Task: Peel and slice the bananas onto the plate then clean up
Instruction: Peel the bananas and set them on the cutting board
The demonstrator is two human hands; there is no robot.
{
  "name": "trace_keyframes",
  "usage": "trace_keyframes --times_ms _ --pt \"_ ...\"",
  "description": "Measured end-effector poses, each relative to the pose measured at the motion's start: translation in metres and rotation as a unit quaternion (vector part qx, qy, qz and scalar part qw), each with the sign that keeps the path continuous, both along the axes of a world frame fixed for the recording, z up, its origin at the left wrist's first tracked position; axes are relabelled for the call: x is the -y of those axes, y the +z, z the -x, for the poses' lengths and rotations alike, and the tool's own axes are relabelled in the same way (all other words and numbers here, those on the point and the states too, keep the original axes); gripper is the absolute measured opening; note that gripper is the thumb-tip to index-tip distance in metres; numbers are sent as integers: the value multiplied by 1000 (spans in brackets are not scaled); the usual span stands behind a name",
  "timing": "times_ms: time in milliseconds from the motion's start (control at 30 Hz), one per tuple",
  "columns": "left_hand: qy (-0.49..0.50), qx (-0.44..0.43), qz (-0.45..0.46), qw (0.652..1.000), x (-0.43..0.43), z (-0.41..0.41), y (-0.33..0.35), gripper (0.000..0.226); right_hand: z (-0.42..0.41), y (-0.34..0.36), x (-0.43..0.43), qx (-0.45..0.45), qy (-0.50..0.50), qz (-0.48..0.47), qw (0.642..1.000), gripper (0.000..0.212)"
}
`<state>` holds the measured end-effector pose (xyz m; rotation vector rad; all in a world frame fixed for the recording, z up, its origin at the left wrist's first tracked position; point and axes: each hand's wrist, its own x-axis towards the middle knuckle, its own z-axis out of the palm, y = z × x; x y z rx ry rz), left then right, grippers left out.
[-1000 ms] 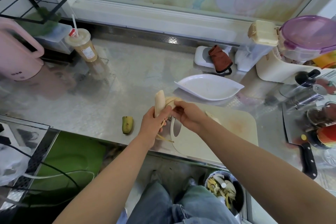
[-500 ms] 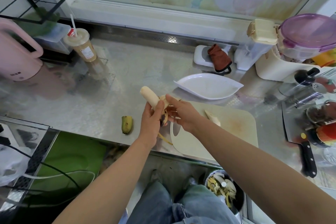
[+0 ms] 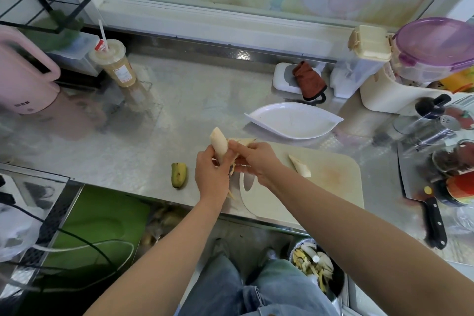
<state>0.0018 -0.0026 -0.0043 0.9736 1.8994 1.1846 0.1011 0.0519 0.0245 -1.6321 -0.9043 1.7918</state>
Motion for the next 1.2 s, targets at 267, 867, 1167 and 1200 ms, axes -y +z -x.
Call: trace_keyframes --times_ms 267,867,1167,1200 --pt "66 159 -40 984 -3 -1 12 17 5 -5 -3 79 -16 -112 990 16" --pt "202 457 -48 865 -15 7 22 41 -1 4 -9 -173 -151 44 972 19" --pt "101 425 95 895 -15 28 14 31 -16 -5 -4 -91 8 14 996 11" --pt "102 428 106 892 -15 30 13 24 -18 -8 -5 -76 13 14 997 12"
